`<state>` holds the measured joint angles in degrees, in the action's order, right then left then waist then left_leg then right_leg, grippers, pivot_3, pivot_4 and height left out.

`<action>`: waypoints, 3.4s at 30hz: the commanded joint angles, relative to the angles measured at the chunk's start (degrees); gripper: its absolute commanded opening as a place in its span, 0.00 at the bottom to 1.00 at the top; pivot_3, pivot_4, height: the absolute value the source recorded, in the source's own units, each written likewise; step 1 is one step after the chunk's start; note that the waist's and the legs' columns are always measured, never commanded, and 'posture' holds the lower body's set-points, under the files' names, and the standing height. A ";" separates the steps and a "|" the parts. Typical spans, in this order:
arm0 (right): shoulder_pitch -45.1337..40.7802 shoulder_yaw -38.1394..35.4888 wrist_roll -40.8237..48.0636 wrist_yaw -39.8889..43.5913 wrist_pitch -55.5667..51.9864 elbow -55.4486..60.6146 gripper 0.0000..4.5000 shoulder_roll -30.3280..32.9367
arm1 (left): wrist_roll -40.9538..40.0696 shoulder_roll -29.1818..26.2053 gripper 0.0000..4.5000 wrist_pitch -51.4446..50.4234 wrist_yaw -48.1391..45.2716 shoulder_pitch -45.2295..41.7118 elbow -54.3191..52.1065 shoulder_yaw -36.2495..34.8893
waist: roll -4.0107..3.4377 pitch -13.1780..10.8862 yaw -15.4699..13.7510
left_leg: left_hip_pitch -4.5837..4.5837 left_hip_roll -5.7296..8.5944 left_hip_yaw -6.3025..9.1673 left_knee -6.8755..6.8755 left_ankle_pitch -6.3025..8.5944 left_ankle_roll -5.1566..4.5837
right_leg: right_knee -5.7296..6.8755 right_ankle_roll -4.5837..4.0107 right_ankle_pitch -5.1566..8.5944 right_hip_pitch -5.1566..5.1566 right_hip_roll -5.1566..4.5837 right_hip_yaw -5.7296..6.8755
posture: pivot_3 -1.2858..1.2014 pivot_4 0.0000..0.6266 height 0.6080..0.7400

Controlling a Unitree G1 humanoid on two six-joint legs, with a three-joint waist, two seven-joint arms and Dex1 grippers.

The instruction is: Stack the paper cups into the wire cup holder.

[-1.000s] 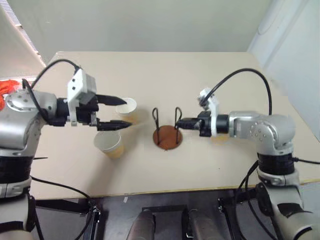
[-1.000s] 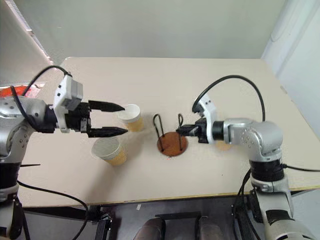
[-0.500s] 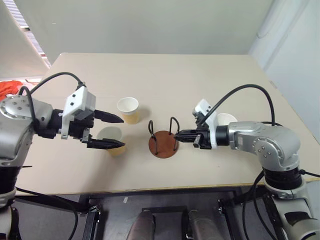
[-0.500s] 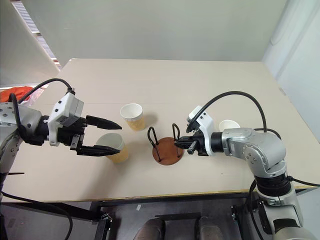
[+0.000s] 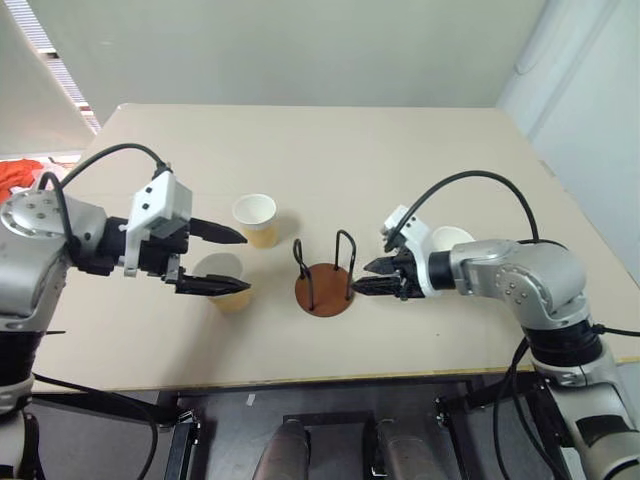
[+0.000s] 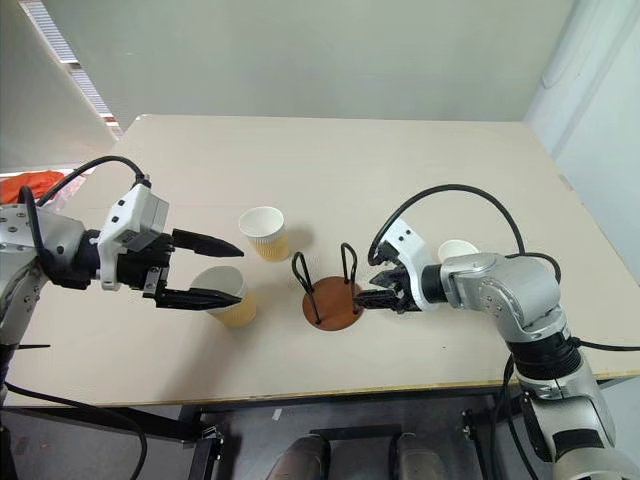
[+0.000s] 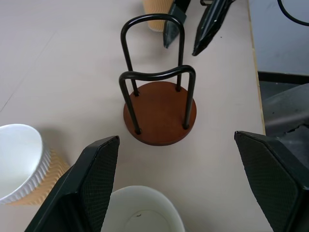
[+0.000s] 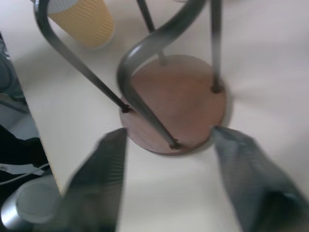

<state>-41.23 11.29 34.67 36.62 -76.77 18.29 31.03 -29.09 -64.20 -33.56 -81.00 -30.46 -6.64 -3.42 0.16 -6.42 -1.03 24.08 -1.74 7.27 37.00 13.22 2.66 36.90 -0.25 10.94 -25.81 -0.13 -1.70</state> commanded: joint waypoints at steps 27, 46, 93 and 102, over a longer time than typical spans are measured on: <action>0.94 8.63 -19.32 16.21 24.46 -4.74 0.86 28.34 | -2.60 4.48 0.93 2.31 -3.38 -14.96 2.99 -0.02 | 0.11 -0.01 -0.18 | 0.04 -0.04 -0.05 0.09 0.19 -0.16 | -0.09 0.95 -0.22 0.10 -0.03 -0.03 | 0.52 0.24 1.00; -14.93 -5.88 -9.18 33.20 31.33 -10.18 0.02 24.00 | -4.19 0.80 0.93 1.52 -1.36 -8.56 0.56 -5.11 | 0.02 -0.06 0.07 | 0.06 -0.02 -0.18 0.06 0.16 -0.19 | -0.07 0.68 -0.06 0.03 -0.04 -0.11 | 0.52 0.24 1.00; -19.23 10.86 -18.59 39.01 39.15 -5.13 0.82 7.83 | 6.08 -16.64 0.93 13.53 -9.56 3.53 2.46 -4.08 | 0.16 0.02 0.46 | 0.00 -0.09 0.03 -0.03 0.25 -0.06 | 0.12 -0.18 0.28 -0.07 0.04 0.02 | 0.52 0.24 1.00; -16.57 3.13 -12.95 29.54 31.79 -5.76 1.00 0.65 | 5.47 -18.27 0.93 19.95 -11.50 -1.27 2.36 7.57 | 0.19 0.04 0.34 | 0.06 -0.08 0.06 -0.04 0.28 -0.02 | 0.11 -0.27 0.25 -0.16 0.04 0.01 | 0.52 0.24 1.00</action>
<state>-58.24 16.74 19.85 66.55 -44.08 9.69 31.23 -22.85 -81.86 -14.84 -89.88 -30.48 -3.78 3.43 0.35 -6.38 -0.69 24.15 -1.82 7.33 36.94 13.51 2.64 37.00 -0.54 11.21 -25.96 -0.09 -1.68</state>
